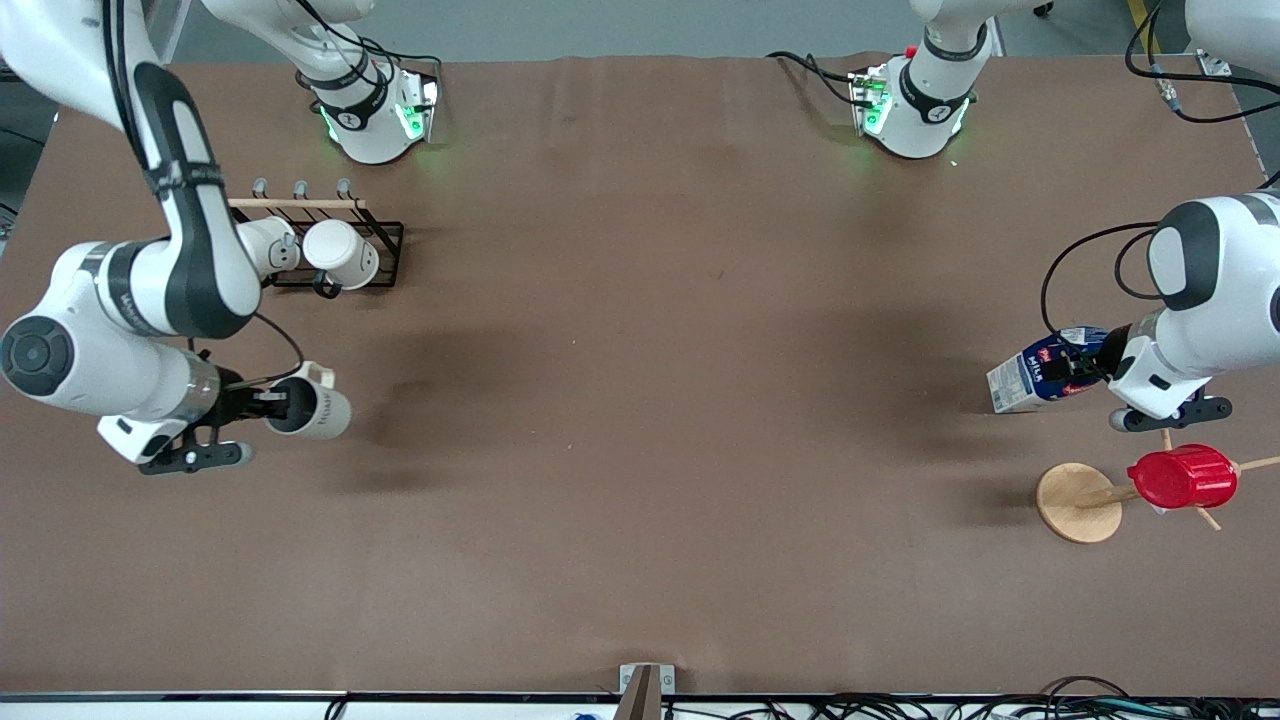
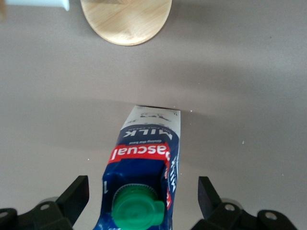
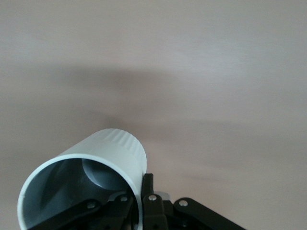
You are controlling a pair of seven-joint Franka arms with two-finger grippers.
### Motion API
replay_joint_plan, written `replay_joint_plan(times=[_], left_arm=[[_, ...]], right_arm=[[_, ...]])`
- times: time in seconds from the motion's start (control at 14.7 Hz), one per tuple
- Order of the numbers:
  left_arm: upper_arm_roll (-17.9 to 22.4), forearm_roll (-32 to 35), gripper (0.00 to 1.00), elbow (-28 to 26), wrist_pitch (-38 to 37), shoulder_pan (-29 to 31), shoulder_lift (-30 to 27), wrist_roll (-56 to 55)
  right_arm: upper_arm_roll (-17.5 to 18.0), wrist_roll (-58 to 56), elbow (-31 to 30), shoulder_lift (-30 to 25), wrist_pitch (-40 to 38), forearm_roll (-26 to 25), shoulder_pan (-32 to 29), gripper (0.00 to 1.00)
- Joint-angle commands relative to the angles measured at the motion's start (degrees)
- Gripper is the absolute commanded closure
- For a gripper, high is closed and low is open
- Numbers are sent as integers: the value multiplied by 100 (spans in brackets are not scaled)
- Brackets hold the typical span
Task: Place cup and milk on table
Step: 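Carry the mug with the right gripper while the left gripper lifts the carton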
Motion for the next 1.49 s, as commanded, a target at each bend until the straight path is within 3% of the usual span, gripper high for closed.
replay_joint_plan(times=[0.0,0.14,0.2,0.34,0.41,0.54,0.88,1.09,1.43], left_arm=[[-43,81,2,-226,54,56,-232,48],[-43,81,11,-243,46,65,-258,48],[-43,81,24,-243,28,65,-284,57],[-43,72,60,-243,10,65,-311,66],[-43,64,72,-243,10,65,-328,66],[-43,63,84,-243,-42,65,-363,66],[-174,64,87,71,-410,4,-530,198],[-709,55,93,555,-833,-23,-452,84],[-1781,90,97,1205,-842,-189,-101,-504]], right_arm=[[713,1141,-51,-150,-114,-29,64,100],[1267,2203,-42,-115,-27,-212,213,100],[1557,2853,-34,-98,69,-483,283,100],[2269,4076,-33,86,402,-827,319,100],[2481,4507,-25,252,604,-854,380,100],[2562,5203,-7,630,1175,-1056,704,100],[2562,6697,405,1466,1520,-1829,1505,99],[2562,7060,424,1607,1721,-2076,1734,99],[2562,7078,415,1722,1916,-2129,1875,95]])
